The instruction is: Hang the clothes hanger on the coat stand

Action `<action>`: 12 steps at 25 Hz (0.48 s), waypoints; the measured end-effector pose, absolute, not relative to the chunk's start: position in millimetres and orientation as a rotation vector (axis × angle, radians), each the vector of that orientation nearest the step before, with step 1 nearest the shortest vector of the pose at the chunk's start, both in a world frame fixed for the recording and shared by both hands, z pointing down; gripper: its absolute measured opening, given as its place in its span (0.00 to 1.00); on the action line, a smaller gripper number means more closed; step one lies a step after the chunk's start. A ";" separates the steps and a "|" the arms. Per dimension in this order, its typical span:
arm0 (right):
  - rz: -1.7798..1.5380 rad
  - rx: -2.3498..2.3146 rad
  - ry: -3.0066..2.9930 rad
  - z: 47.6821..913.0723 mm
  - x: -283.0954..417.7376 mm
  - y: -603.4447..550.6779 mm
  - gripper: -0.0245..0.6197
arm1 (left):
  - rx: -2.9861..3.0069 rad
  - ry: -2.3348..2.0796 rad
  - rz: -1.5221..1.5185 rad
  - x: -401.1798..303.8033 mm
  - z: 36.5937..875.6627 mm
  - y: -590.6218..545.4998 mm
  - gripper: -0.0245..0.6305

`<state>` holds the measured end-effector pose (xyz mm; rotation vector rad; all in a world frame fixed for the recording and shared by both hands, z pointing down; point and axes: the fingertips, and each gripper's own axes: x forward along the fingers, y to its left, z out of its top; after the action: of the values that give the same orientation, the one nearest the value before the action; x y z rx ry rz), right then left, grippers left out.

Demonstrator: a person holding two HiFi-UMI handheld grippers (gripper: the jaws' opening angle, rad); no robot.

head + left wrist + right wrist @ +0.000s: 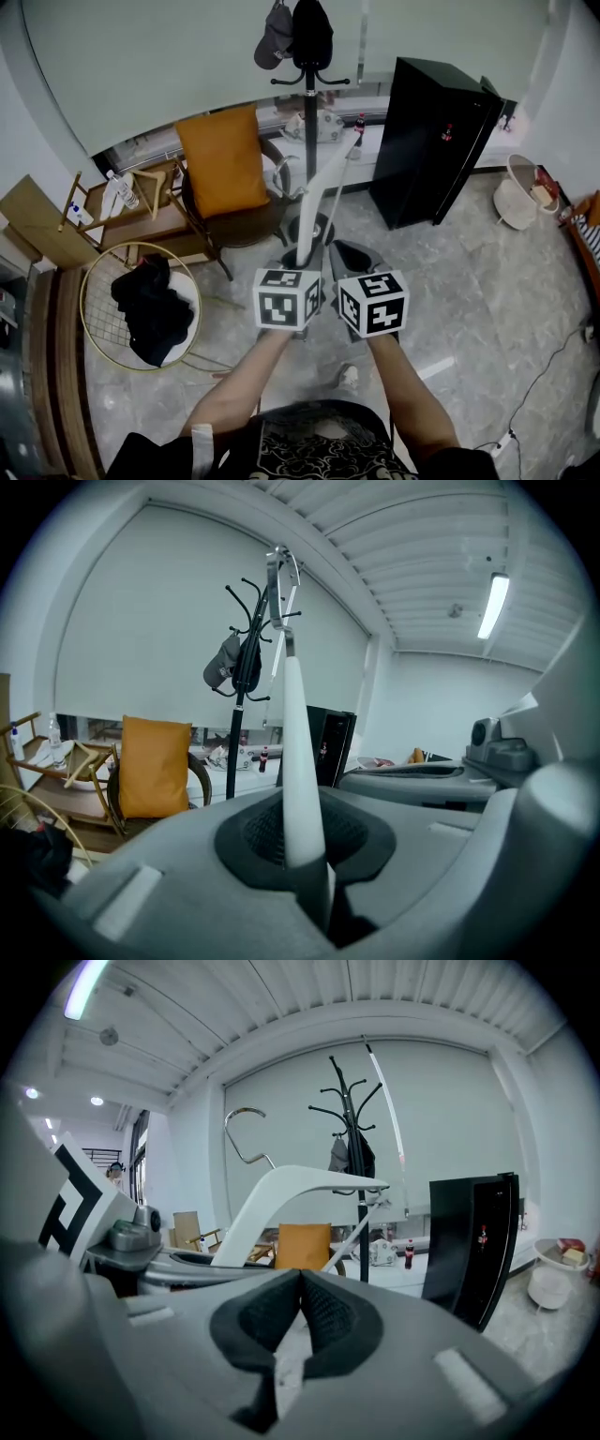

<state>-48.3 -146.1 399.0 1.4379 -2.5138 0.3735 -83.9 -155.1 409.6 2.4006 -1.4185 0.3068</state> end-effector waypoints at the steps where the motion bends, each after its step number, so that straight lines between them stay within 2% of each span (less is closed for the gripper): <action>1: 0.375 1.433 -2.518 398.4 -41.1 -154.5 0.04 | 2.397 -1.420 0.310 -75.8 409.2 -163.4 0.10; 12: 0.416 1.401 -2.551 401.8 49.2 -229.8 0.04 | 2.388 -1.438 0.358 19.6 412.8 -234.1 0.10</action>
<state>49.2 -229.8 401.8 1.4010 -2.5510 0.4157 19.6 -234.1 412.8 2.3881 -1.4376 0.3577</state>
